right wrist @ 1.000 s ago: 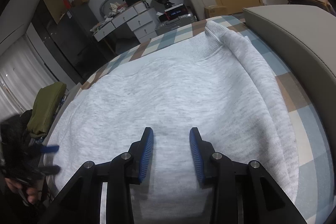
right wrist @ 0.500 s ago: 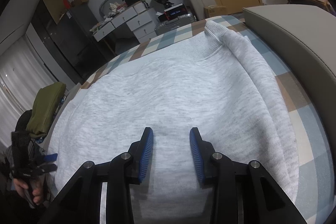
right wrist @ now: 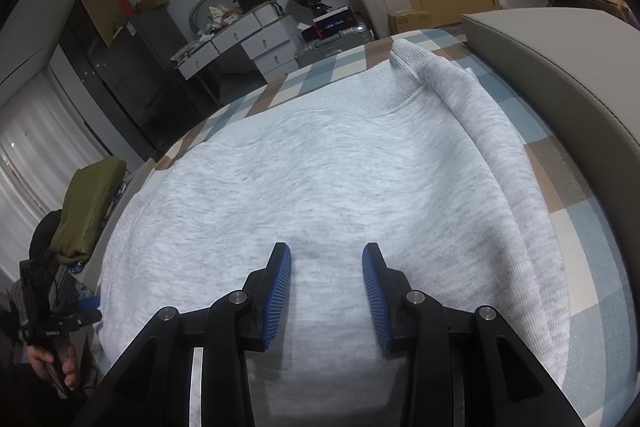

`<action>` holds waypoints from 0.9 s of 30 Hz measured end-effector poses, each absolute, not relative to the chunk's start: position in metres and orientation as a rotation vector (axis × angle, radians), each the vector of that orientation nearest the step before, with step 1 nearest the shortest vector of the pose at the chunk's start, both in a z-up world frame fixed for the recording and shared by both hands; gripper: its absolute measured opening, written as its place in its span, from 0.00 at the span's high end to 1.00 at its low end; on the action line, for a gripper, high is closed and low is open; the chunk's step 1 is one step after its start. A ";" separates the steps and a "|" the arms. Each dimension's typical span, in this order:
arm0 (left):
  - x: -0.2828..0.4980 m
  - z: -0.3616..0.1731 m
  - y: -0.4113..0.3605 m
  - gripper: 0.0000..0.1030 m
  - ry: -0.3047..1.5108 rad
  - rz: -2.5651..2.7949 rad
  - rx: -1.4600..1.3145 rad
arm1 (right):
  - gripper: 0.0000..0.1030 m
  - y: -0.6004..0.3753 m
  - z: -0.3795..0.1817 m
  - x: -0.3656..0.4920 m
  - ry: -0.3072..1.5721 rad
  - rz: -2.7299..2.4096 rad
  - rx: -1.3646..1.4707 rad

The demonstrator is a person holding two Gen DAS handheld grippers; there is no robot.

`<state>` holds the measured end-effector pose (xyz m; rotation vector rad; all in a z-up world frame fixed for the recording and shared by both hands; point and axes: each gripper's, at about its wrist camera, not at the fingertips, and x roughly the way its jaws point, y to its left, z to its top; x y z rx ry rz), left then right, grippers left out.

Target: Fold large clothes

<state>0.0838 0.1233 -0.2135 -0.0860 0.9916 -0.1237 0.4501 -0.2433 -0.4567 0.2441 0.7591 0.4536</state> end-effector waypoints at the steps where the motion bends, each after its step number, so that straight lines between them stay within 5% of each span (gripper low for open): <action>1: 0.083 -0.203 0.119 0.08 0.966 -0.121 -0.073 | 0.64 -0.242 -0.456 0.449 0.759 0.453 0.244; 8: 0.136 -0.134 0.107 0.08 0.829 -0.284 -0.068 | 0.62 -0.239 -0.454 0.441 0.758 0.457 0.247; 16: 0.236 -0.214 0.145 0.12 1.165 -0.276 -0.280 | 0.61 -0.238 -0.452 0.437 0.759 0.462 0.252; 27: 0.061 -0.172 0.174 0.14 0.961 -0.140 -0.335 | 0.57 -0.235 -0.446 0.427 0.758 0.467 0.245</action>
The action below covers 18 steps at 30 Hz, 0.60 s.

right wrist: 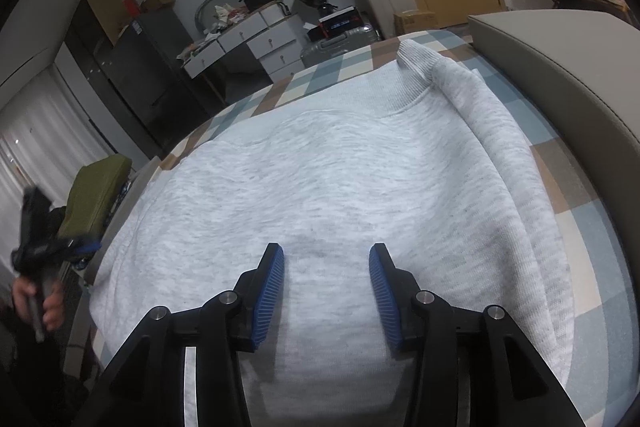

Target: Fold large clothes

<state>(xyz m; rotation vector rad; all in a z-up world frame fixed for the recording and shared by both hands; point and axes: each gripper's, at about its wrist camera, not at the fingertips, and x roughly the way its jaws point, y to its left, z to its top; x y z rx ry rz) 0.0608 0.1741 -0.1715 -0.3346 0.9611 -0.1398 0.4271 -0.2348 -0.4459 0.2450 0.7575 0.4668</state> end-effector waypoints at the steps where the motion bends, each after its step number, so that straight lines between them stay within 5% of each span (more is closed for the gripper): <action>1: 0.040 -0.177 0.179 0.14 0.973 -0.106 -0.366 | 0.57 -0.235 -0.445 0.426 0.757 0.465 0.245; 10: 0.002 -0.207 0.183 0.14 0.972 -0.142 -0.565 | 0.55 -0.220 -0.399 0.397 0.638 0.410 0.176; 11: 0.005 -0.210 0.187 0.14 0.954 -0.145 -0.616 | 0.53 -0.212 -0.379 0.391 0.607 0.445 0.176; 14: 0.014 -0.208 0.189 0.13 0.907 -0.100 -0.662 | 0.17 -0.169 -0.326 0.377 0.544 0.494 0.094; 18: 0.008 -0.204 0.193 0.12 0.883 0.004 -0.721 | 0.16 -0.087 -0.285 0.380 0.591 0.586 -0.026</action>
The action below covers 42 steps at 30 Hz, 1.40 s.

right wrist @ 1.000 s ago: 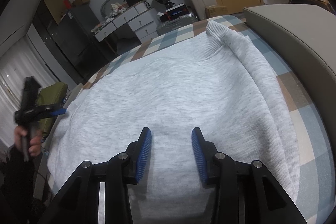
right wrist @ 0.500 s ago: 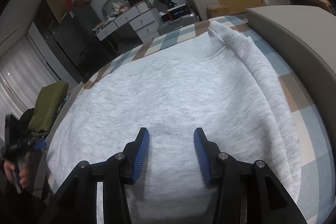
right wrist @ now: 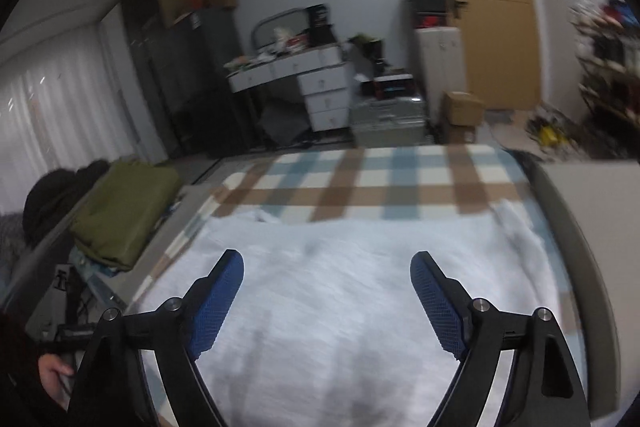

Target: Fold large clothes

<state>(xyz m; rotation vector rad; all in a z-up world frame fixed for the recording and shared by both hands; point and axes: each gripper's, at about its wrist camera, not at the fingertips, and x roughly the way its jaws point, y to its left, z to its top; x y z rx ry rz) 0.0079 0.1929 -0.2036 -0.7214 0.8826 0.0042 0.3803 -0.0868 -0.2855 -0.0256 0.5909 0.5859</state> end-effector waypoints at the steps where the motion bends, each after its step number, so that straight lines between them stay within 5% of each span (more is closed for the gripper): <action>1: 0.001 -0.204 0.196 0.12 0.861 0.008 -0.752 | 0.16 -0.064 -0.280 0.383 0.627 0.614 -0.046; 11: 0.015 -0.218 0.213 0.12 0.824 -0.012 -0.783 | 0.18 0.166 -0.328 0.453 1.184 0.807 -0.208; 18: 0.050 -0.216 0.182 0.12 0.805 -0.082 -0.700 | 0.18 0.241 -0.378 0.499 1.438 0.665 -0.409; 30: 0.068 -0.179 0.078 0.12 0.697 -0.142 -0.174 | 0.17 0.287 -0.409 0.491 1.471 0.528 -0.845; 31: 0.068 -0.179 0.078 0.12 0.693 -0.158 -0.176 | 0.20 0.289 -0.413 0.487 1.449 0.509 -0.898; 35: 0.069 -0.180 0.085 0.12 0.690 -0.156 -0.178 | 0.62 0.289 -0.409 0.477 1.358 0.471 -1.026; 39: 0.066 -0.182 0.109 0.12 0.710 -0.091 -0.233 | 0.77 0.277 -0.383 0.469 1.302 0.540 -1.019; 40: 0.066 -0.184 0.117 0.20 0.729 -0.094 -0.257 | 0.78 0.277 -0.384 0.467 1.298 0.556 -0.986; 42: 0.064 -0.185 0.132 0.59 0.745 -0.088 -0.287 | 0.81 0.265 -0.371 0.466 1.285 0.593 -0.902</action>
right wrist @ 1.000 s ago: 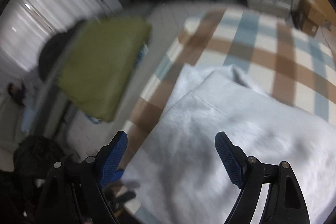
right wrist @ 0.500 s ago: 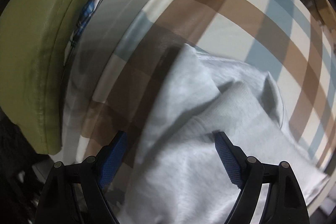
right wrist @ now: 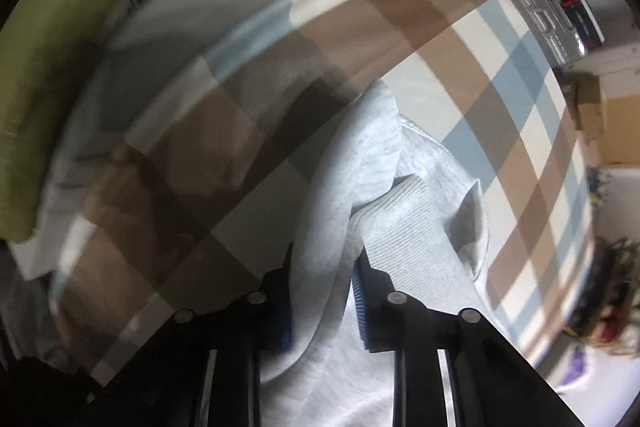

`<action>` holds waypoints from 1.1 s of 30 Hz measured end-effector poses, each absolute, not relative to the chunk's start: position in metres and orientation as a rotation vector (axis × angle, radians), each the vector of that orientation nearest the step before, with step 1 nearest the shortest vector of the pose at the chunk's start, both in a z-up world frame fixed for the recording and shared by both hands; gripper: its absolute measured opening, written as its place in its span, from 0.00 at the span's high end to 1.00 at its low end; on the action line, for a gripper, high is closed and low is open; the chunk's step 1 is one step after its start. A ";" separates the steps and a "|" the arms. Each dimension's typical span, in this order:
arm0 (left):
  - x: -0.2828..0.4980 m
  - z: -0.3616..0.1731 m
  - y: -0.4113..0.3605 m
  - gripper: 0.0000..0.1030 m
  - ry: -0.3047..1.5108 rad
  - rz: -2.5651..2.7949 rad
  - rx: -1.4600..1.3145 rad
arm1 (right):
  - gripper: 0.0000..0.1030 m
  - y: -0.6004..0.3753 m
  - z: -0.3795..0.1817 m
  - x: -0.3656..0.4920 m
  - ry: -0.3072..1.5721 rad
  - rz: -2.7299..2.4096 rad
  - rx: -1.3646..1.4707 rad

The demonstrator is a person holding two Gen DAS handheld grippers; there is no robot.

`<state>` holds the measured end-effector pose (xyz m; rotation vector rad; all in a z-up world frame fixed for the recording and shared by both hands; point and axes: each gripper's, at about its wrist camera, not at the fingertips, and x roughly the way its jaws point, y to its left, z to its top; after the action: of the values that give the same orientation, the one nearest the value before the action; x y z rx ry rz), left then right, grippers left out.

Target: Fold large clothes

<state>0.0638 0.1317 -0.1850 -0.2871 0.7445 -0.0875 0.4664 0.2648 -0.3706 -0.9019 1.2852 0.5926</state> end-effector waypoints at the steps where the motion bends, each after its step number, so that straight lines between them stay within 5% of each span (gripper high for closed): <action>1: 0.065 -0.184 0.139 0.73 0.758 -0.080 -0.293 | 0.82 0.261 -0.363 0.467 1.274 0.617 -0.861; 12: 0.056 -0.119 0.197 0.81 0.587 -0.010 -0.260 | 0.84 0.240 -0.234 0.459 1.053 0.904 -0.360; 16: 0.049 -0.049 0.174 0.81 0.436 -0.002 -0.144 | 0.83 0.212 -0.164 0.479 1.005 1.064 0.037; 21: 0.056 -0.002 0.087 0.80 0.374 -0.132 0.076 | 0.84 0.102 -0.098 0.474 0.818 1.134 0.210; 28: 0.108 -0.127 -0.081 0.75 0.643 -0.234 0.584 | 0.84 -0.044 -0.189 0.504 1.007 0.819 0.208; 33: 0.109 -0.184 -0.106 0.64 0.796 -0.396 0.618 | 0.85 -0.044 -0.261 0.538 1.148 0.716 0.075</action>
<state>0.1086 -0.1058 -0.1843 0.6185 0.7957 -0.3959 0.5383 -0.0443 -0.2608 0.0747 1.1485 0.7163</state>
